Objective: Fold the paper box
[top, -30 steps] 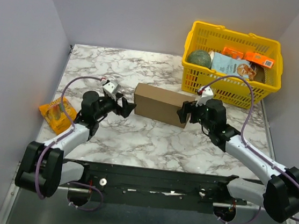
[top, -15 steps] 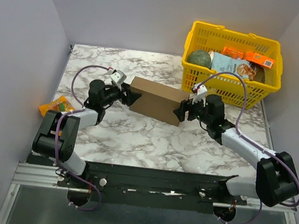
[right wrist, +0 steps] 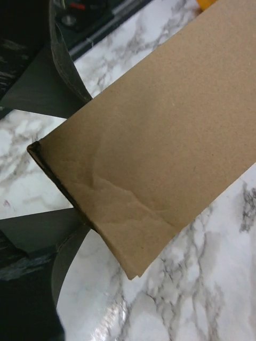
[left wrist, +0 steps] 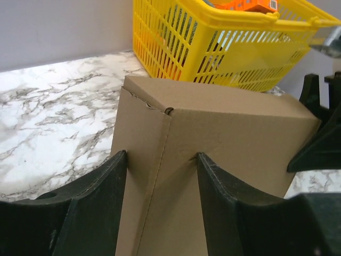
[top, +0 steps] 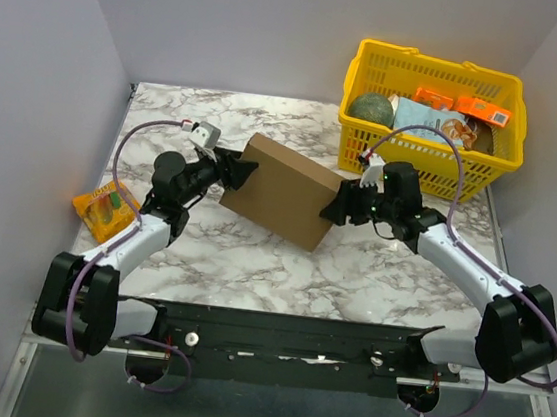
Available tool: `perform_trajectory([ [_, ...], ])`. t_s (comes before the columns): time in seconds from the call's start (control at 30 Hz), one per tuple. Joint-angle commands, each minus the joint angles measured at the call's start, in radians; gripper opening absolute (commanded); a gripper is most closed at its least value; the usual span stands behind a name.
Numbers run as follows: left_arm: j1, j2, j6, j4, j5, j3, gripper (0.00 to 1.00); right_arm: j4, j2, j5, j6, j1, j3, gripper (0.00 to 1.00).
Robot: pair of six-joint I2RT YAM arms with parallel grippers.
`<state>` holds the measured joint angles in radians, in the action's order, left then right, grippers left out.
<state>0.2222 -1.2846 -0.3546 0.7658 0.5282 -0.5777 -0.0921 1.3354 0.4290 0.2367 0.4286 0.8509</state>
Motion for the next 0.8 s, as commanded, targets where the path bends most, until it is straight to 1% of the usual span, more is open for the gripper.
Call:
perform_trajectory([
  [0.0, 0.08, 0.064, -0.133, -0.428, -0.034, -0.066, 0.56, -0.105, 0.021, 0.175, 0.177, 0.045, 0.135, 0.68],
  [0.03, 0.08, 0.067, -0.138, -0.503, -0.046, -0.071, 0.56, -0.166, 0.034, 0.169, 0.185, 0.045, 0.148, 0.68],
  [0.07, 0.08, 0.065, -0.144, -0.529, -0.056, -0.074, 0.56, -0.187, 0.056, 0.171, 0.202, 0.044, 0.157, 0.68],
  [0.13, 0.08, 0.062, -0.153, -0.577, -0.062, -0.071, 0.57, -0.186, 0.065, 0.163, 0.217, 0.045, 0.146, 0.7],
  [0.17, 0.08, 0.054, -0.153, -0.591, -0.072, -0.073, 0.6, -0.186, 0.065, 0.133, 0.236, 0.045, 0.142, 0.71],
  [0.2, 0.078, 0.048, -0.147, -0.603, -0.073, -0.079, 0.61, -0.181, 0.067, 0.119, 0.24, 0.045, 0.137, 0.74],
  [0.27, 0.078, 0.022, -0.138, -0.638, -0.076, -0.091, 0.61, -0.179, 0.071, 0.074, 0.239, 0.045, 0.131, 0.76],
  [0.33, 0.077, 0.005, -0.132, -0.634, -0.079, -0.099, 0.62, -0.169, 0.079, 0.047, 0.237, 0.042, 0.128, 0.83],
  [0.4, 0.077, -0.012, -0.121, -0.632, -0.083, -0.12, 0.73, -0.167, 0.073, -0.001, 0.237, 0.045, 0.131, 0.94],
  [0.43, 0.077, -0.015, -0.098, -0.645, -0.083, -0.132, 0.78, -0.167, 0.067, -0.019, 0.234, 0.044, 0.132, 0.97],
  [0.47, 0.077, -0.013, -0.084, -0.655, -0.083, -0.146, 0.91, -0.169, 0.056, -0.056, 0.236, 0.044, 0.132, 1.0],
  [0.53, 0.077, 0.001, -0.052, -0.692, -0.14, -0.185, 0.98, -0.173, 0.021, -0.094, 0.23, 0.044, 0.132, 1.0],
  [0.6, 0.075, 0.04, -0.032, -0.712, -0.177, -0.215, 0.99, -0.187, -0.008, -0.157, 0.216, 0.044, 0.129, 1.0],
  [0.63, 0.075, 0.056, -0.03, -0.732, -0.232, -0.223, 0.99, -0.201, -0.042, -0.183, 0.21, 0.044, 0.126, 1.0],
  [0.77, 0.069, 0.152, -0.015, -0.758, -0.321, -0.226, 0.99, -0.236, -0.132, -0.364, 0.178, 0.044, 0.102, 1.0],
])
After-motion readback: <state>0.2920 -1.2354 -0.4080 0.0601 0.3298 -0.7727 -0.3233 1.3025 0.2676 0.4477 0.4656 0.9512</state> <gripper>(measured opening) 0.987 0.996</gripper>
